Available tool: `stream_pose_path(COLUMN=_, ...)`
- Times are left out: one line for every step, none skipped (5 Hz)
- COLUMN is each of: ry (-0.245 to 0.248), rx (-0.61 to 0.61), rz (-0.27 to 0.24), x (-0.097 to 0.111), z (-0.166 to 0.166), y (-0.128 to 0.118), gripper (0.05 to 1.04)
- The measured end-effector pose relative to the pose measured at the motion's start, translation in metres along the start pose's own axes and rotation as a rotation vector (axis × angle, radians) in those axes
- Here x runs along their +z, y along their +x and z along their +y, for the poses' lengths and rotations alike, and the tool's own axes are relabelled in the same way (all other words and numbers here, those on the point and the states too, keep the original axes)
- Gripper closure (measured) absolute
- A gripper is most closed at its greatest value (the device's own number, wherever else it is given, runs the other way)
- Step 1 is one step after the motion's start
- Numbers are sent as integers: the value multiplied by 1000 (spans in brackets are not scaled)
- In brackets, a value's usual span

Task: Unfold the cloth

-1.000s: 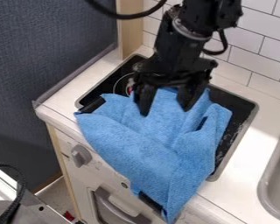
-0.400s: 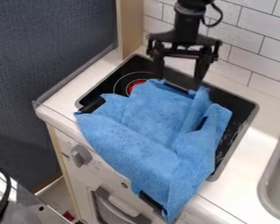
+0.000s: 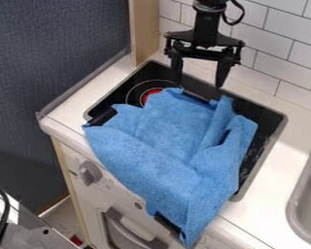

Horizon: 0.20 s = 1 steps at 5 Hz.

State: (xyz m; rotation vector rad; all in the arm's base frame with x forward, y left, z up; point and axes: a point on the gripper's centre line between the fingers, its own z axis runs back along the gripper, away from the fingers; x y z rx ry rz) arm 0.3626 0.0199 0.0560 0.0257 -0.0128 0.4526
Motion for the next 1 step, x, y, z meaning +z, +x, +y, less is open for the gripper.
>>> stream_pose_path(ry=-15, rx=-56, rz=0, x=-7, z=-8, y=20, gripper=82)
